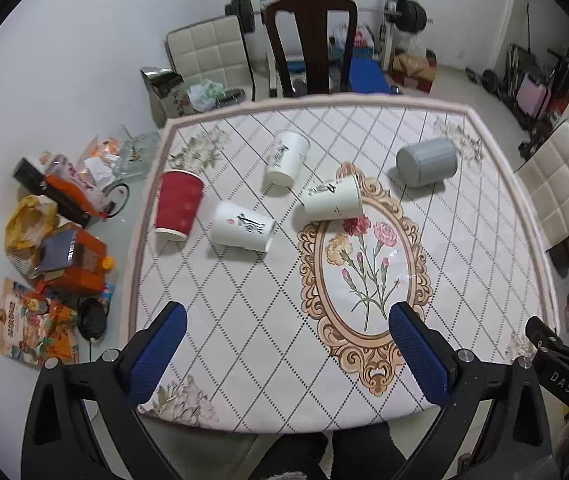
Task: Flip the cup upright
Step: 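Move the left tool toward the grey mug lying on its side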
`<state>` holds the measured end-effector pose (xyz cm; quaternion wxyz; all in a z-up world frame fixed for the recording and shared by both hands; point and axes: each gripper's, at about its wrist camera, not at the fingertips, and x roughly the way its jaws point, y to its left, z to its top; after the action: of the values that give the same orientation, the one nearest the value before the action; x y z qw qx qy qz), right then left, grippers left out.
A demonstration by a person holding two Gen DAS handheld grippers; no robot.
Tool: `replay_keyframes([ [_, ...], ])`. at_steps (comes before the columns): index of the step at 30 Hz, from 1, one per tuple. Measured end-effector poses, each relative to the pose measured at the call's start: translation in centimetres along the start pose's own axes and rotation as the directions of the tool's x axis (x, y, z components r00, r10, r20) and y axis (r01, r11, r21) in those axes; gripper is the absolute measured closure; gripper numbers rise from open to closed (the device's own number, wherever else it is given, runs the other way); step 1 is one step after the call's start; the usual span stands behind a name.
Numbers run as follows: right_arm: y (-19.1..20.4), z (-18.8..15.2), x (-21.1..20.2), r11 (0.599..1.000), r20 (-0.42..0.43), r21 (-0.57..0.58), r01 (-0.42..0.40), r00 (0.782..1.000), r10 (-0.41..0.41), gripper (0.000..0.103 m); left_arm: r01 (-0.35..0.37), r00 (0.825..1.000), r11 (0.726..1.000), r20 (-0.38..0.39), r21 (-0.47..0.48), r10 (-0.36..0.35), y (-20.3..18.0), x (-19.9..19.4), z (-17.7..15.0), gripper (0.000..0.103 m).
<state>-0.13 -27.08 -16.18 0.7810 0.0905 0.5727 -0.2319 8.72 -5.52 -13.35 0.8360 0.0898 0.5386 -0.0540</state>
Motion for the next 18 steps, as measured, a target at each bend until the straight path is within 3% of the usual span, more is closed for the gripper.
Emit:
replay_keyframes([
  [5,-0.5,2.5,6.9,1.0,-0.08,-0.006,-0.009,0.997,0.009,0.0,-0.019,0.997,0.999,-0.073,0.033,0.021,-2.4,4.5,2.2,0.0],
  [11,-1.4,5.6,13.6,1.0,-0.172,-0.017,0.008,0.985,-0.011,0.0,-0.046,0.993,0.987,-0.104,0.156,0.063,-7.4,9.0,5.7,0.0],
  [18,-3.7,10.1,19.8,1.0,-0.253,-0.001,0.025,0.967,-0.024,0.0,-0.042,0.993,0.921,-0.084,0.386,0.081,-14.6,13.8,10.9,0.0],
])
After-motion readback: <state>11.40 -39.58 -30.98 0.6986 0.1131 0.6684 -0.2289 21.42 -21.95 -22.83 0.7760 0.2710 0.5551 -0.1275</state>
